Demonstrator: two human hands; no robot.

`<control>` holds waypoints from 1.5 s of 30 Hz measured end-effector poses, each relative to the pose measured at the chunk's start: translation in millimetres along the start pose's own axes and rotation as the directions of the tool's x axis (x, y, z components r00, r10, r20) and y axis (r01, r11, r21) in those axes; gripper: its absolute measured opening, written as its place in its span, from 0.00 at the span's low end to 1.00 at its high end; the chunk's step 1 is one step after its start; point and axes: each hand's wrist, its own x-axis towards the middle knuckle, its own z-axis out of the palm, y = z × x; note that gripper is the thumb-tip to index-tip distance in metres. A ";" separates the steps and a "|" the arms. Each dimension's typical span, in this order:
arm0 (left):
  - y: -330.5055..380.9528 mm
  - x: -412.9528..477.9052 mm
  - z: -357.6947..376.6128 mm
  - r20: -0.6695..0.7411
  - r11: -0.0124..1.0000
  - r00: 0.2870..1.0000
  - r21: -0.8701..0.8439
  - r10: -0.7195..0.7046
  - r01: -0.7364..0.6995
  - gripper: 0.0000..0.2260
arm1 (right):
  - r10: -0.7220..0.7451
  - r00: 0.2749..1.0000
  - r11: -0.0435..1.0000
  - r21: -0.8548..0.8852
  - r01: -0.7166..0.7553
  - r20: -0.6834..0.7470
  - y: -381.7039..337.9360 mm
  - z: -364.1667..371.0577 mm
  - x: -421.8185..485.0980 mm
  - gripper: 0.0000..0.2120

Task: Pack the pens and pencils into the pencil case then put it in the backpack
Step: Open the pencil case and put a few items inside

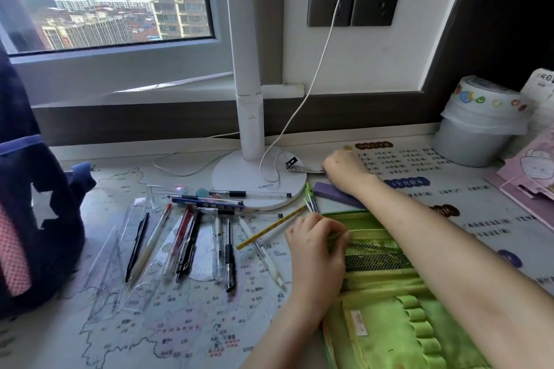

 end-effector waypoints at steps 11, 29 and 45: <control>1.9 -0.5 -2.0 0.006 0.999 1.000 -0.029 -0.029 0.029 0.04 | 0.072 0.990 0.563 0.814 -0.142 0.123 30.5 -58.2 -123.6 0.06; -1.1 -1.4 -2.8 0.047 0.998 0.997 0.003 0.057 -0.057 0.07 | -0.222 0.861 0.900 0.436 0.000 0.458 44.9 -59.2 -145.6 0.10; -3.4 3.1 -7.1 0.067 0.997 0.997 -0.060 -0.043 0.047 0.04 | 0.093 0.843 0.800 0.465 -0.380 0.529 -41.3 -48.7 -36.1 0.14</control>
